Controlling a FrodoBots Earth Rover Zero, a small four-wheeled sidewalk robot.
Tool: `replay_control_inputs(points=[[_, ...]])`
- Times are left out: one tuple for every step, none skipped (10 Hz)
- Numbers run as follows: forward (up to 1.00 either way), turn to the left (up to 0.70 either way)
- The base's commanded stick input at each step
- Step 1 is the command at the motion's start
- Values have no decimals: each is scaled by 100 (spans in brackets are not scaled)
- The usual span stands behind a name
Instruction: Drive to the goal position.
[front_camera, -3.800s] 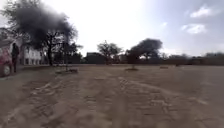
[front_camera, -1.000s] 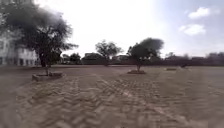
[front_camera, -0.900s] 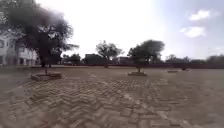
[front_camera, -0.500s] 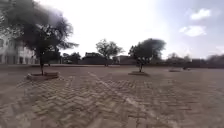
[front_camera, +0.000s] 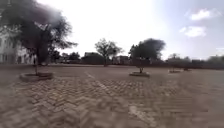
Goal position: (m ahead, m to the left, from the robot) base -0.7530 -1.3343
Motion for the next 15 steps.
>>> replay_control_inputs(points=[[70, 0], [70, 0], [70, 0], [70, 0], [70, 0], [70, 0], [70, 0], [70, 0], [70, 0], [70, 0], [70, 0], [70, 0], [70, 0], [70, 0], [70, 0]])
